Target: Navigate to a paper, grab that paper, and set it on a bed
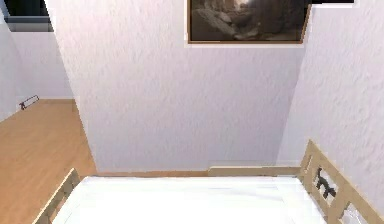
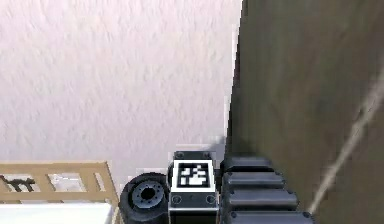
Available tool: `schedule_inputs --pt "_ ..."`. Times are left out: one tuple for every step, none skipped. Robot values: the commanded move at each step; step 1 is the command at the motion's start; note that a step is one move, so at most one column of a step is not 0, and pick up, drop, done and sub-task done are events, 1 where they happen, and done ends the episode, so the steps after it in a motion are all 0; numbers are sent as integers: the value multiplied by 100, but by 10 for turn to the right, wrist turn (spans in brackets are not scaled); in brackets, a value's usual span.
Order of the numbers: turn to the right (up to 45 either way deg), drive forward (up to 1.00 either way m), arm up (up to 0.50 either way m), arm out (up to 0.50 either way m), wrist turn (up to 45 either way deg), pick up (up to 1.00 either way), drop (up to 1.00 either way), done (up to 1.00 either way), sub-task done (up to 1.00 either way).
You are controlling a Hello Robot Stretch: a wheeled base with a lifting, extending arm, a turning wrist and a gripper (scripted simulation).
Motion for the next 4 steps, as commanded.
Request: schedule_inputs --pt "0 10 0 0 0 0 0 0 0" --pt "150 0 0 0 0 0 0 0 0" --pt "-270 0 0 0 0 0 0 0 0" --pt "240 0 0 0 0 0 0 0 0"
